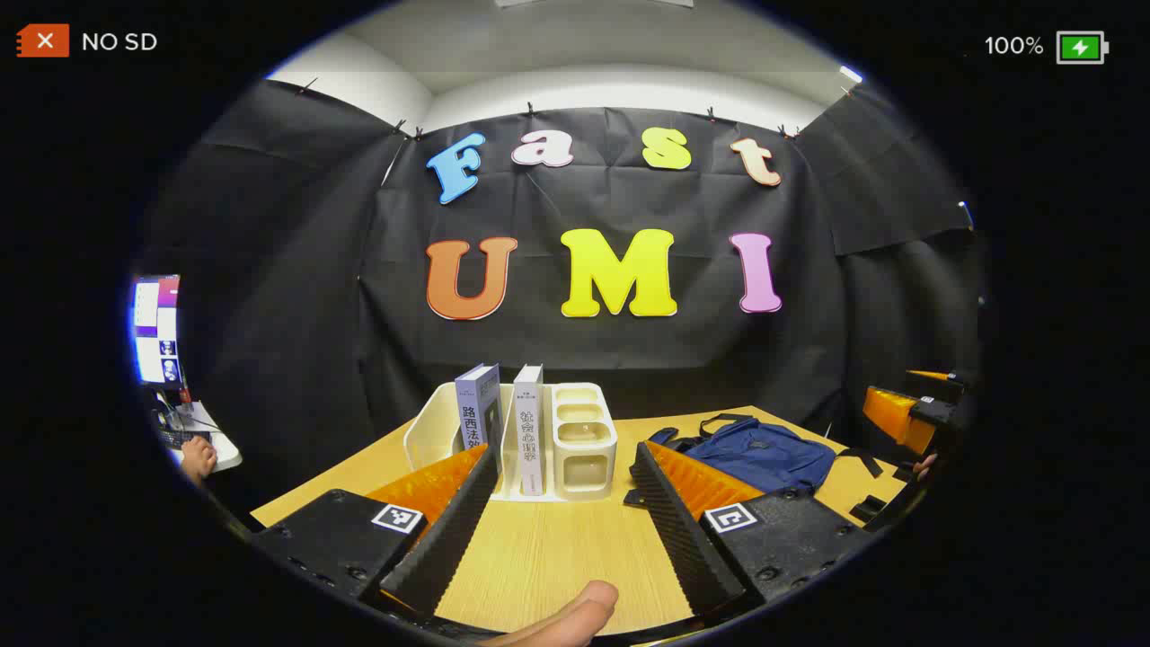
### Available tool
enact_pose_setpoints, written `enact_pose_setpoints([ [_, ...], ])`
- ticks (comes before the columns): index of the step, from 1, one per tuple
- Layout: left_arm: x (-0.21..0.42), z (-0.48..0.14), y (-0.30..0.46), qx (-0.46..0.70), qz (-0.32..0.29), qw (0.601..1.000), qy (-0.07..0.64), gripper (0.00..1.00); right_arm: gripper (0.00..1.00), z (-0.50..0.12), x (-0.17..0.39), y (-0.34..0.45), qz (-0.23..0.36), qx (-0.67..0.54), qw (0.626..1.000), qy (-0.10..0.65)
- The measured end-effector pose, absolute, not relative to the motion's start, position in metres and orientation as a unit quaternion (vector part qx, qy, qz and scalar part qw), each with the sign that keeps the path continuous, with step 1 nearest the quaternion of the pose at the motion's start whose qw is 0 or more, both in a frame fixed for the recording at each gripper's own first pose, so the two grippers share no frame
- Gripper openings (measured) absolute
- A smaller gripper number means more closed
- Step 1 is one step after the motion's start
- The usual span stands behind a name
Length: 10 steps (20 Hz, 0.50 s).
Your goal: Open the schoolbag, grab two books from the bookshelf and put them into the schoolbag.
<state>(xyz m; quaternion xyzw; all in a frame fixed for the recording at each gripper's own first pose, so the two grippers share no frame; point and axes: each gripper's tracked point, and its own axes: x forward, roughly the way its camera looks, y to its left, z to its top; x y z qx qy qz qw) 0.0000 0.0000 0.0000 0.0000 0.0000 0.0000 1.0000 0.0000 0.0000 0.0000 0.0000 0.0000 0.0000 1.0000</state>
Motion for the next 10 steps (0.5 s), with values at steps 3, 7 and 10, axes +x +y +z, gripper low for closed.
enact_pose_setpoints([
  [3,0.002,-0.003,0.008,-0.003,0.006,1.0,0.008,1.0,0.94,-0.006,0.003,-0.003,-0.009,-0.015,1.0,0.003],
  [7,0.012,-0.014,0.015,-0.013,0.016,0.999,0.027,0.98,0.95,-0.01,0.001,-0.004,-0.019,-0.024,0.999,0.018],
  [10,0.014,-0.017,0.019,-0.014,0.02,0.999,0.033,0.98,0.96,-0.02,0.001,-0.016,-0.03,-0.031,0.999,0.025],
])
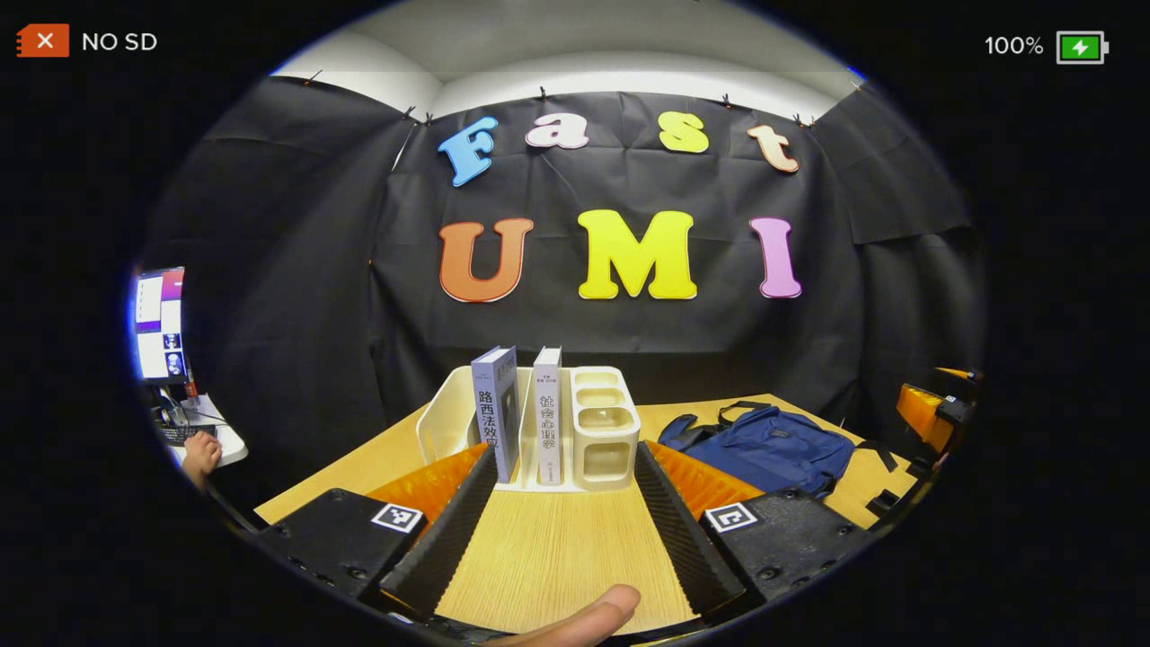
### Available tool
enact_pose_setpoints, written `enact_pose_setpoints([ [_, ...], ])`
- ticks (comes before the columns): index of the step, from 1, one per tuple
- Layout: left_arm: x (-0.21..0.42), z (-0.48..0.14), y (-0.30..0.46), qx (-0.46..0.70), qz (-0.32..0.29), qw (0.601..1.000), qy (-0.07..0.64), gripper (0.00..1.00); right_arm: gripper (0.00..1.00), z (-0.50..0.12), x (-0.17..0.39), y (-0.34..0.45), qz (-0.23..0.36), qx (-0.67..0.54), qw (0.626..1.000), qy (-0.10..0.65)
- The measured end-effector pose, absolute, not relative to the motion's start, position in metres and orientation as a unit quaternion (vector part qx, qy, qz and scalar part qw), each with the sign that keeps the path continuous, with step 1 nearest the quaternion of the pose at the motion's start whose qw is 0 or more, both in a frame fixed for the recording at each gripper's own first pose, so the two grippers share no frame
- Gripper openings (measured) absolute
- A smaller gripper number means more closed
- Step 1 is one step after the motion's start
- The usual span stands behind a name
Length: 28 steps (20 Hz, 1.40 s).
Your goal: Open the schoolbag, grab two books from the bookshelf and put them into the schoolbag.
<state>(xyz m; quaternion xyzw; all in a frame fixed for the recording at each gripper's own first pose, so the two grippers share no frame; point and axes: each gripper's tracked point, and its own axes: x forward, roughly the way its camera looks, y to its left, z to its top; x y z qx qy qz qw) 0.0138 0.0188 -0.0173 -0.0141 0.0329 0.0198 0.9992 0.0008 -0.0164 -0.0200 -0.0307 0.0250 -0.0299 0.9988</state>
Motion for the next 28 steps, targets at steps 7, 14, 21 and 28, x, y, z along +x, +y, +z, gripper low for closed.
enact_pose_setpoints([
  [7,0.015,-0.019,0.025,-0.014,0.026,0.999,0.037,0.98,0.95,-0.025,0.007,-0.015,-0.032,-0.022,0.999,0.039],
  [14,0.016,-0.019,0.04,-0.009,0.042,0.998,0.039,0.98,0.96,-0.037,0.017,-0.001,-0.036,-0.067,0.996,0.044],
  [21,0.016,-0.022,0.044,-0.005,0.045,0.998,0.047,0.98,0.98,-0.084,0.047,0.044,-0.003,-0.134,0.986,0.098],
  [28,0.014,-0.021,0.05,0.001,0.049,0.998,0.045,0.98,0.96,-0.16,0.08,0.107,0.032,-0.235,0.958,0.161],
])
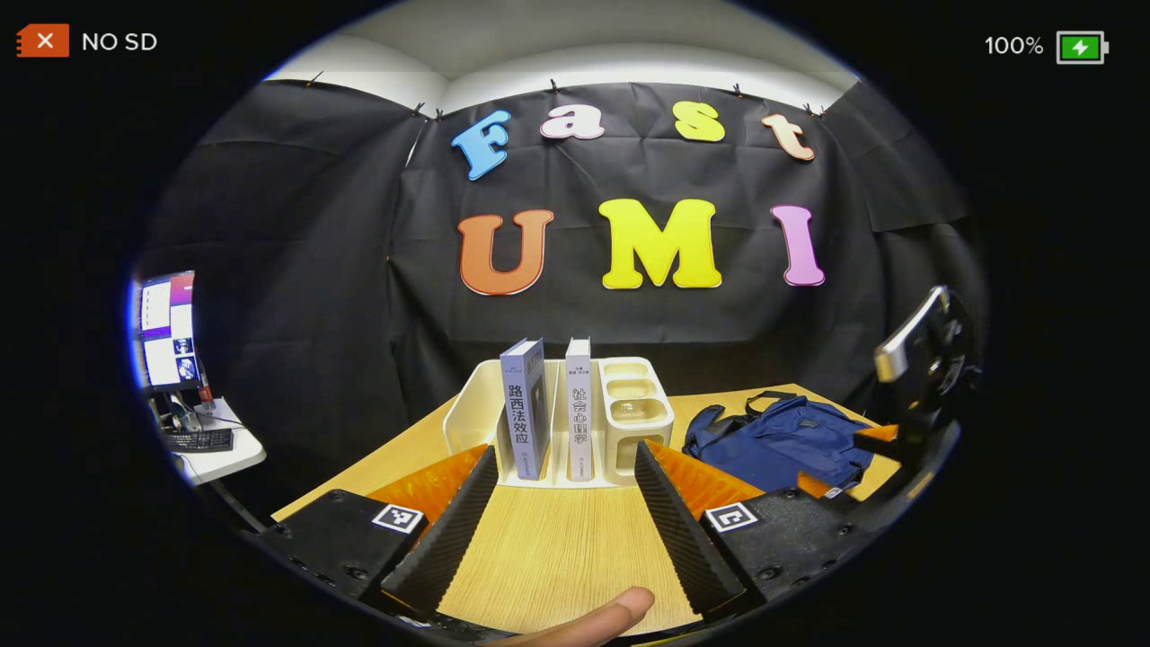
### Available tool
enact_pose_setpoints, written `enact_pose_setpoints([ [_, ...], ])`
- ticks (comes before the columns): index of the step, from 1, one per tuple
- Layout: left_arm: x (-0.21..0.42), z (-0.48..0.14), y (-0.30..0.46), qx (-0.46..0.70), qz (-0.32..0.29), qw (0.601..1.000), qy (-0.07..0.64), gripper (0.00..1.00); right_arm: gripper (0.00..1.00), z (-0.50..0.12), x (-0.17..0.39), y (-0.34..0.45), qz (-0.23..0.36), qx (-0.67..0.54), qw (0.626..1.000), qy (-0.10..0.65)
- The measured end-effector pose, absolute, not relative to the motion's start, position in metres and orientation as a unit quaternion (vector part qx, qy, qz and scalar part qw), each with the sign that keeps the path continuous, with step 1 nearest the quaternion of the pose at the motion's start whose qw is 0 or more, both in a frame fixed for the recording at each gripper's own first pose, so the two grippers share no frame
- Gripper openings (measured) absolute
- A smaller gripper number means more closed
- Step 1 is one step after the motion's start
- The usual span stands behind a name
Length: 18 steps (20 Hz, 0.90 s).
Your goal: Open the schoolbag, grab two books from the bookshelf and put them into the schoolbag.
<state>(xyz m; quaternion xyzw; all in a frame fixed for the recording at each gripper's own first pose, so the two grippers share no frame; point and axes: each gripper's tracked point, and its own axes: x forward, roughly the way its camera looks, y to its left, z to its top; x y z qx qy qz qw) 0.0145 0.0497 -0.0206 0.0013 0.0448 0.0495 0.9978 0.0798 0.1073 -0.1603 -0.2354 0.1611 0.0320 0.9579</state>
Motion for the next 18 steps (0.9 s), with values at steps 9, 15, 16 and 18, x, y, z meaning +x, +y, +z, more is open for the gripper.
enact_pose_setpoints([
  [9,0.016,-0.025,0.054,-0.01,0.051,0.997,0.055,0.98,0.96,-0.224,0.116,0.154,0.061,-0.374,0.902,0.206],
  [15,0.019,-0.029,0.063,-0.015,0.061,0.996,0.061,0.98,0.94,-0.223,0.142,0.143,0.01,-0.422,0.883,0.207],
  [16,0.018,-0.029,0.064,-0.017,0.063,0.996,0.062,0.98,0.96,-0.219,0.143,0.143,0.008,-0.409,0.887,0.213],
  [18,0.018,-0.03,0.066,-0.019,0.064,0.996,0.065,0.98,0.63,-0.205,0.145,0.148,0.011,-0.389,0.898,0.205],
])
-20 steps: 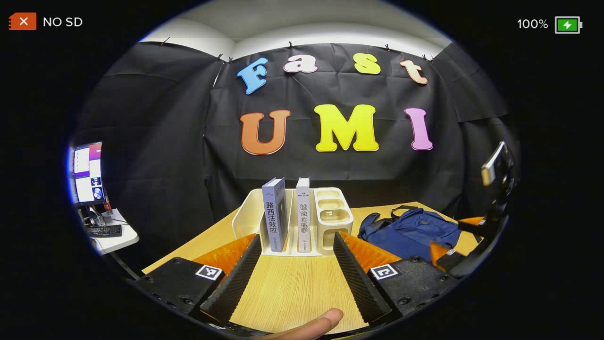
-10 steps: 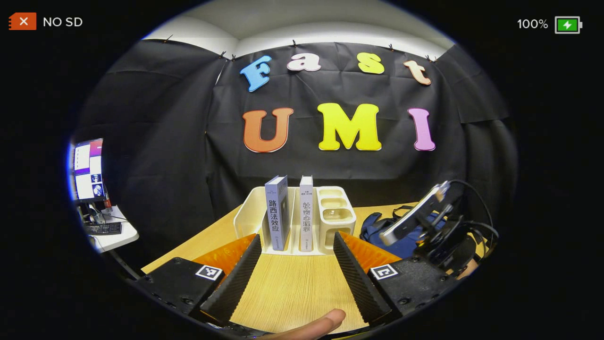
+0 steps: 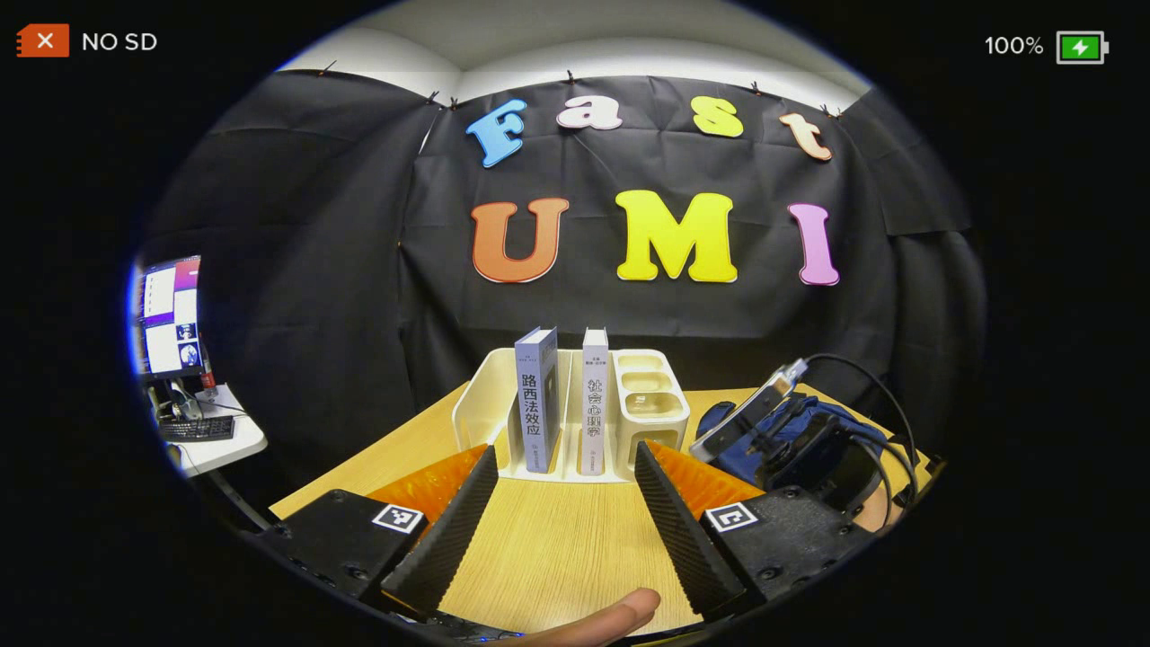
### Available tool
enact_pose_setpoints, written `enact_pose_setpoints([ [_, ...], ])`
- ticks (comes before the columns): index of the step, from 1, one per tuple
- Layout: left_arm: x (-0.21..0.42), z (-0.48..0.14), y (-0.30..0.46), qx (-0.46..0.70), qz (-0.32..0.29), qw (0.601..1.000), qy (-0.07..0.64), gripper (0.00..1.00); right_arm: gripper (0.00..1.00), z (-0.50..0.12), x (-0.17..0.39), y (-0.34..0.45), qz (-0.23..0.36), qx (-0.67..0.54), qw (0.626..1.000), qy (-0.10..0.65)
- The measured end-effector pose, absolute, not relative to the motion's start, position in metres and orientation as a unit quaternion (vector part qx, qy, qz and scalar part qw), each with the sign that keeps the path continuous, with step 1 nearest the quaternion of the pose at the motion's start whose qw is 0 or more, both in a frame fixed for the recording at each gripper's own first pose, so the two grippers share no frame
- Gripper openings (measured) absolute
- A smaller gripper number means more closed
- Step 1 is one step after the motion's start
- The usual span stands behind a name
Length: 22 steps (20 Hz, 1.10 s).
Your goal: Open the schoolbag, grab two books from the bookshelf and put them into the schoolbag.
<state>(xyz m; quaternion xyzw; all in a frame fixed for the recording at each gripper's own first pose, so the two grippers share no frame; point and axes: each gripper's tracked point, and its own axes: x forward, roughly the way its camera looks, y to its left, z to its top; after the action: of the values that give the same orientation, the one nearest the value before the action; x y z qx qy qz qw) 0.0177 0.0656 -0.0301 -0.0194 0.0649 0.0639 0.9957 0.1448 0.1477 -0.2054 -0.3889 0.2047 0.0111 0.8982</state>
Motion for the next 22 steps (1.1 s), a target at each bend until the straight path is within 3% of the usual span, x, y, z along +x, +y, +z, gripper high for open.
enact_pose_setpoints([
  [1,0.018,-0.03,0.065,-0.02,0.065,0.996,0.065,0.98,0.7,-0.194,0.148,0.147,0.003,-0.388,0.902,0.192],
  [2,0.019,-0.03,0.066,-0.022,0.066,0.995,0.066,0.98,0.6,-0.186,0.151,0.146,-0.006,-0.388,0.902,0.188],
  [3,0.019,-0.032,0.066,-0.025,0.066,0.995,0.068,0.98,0.67,-0.189,0.155,0.146,-0.008,-0.388,0.9,0.197],
  [4,0.02,-0.034,0.064,-0.028,0.063,0.995,0.072,0.98,0.6,-0.195,0.161,0.147,-0.007,-0.388,0.897,0.213],
  [5,0.021,-0.035,0.062,-0.029,0.061,0.995,0.074,0.98,0.67,-0.204,0.17,0.144,-0.012,-0.396,0.89,0.225],
  [6,0.021,-0.035,0.06,-0.03,0.059,0.995,0.075,0.98,0.57,-0.207,0.175,0.143,-0.02,-0.398,0.888,0.23],
  [7,0.022,-0.034,0.059,-0.029,0.058,0.995,0.074,0.98,0.55,-0.21,0.182,0.143,-0.023,-0.395,0.889,0.23],
  [8,0.021,-0.035,0.059,-0.026,0.059,0.995,0.073,0.98,0.34,-0.211,0.187,0.145,-0.021,-0.391,0.891,0.23],
  [10,0.024,-0.036,0.058,-0.023,0.06,0.995,0.073,0.98,0.17,-0.21,0.186,0.148,-0.006,-0.363,0.901,0.236],
  [14,0.03,-0.044,0.05,-0.034,0.055,0.995,0.081,0.98,0.12,-0.184,0.193,0.14,0.019,-0.29,0.921,0.258],
  [22,0.041,-0.067,0.039,-0.028,0.052,0.992,0.112,0.99,0.07,-0.099,0.208,0.082,0.043,-0.202,0.952,0.225],
])
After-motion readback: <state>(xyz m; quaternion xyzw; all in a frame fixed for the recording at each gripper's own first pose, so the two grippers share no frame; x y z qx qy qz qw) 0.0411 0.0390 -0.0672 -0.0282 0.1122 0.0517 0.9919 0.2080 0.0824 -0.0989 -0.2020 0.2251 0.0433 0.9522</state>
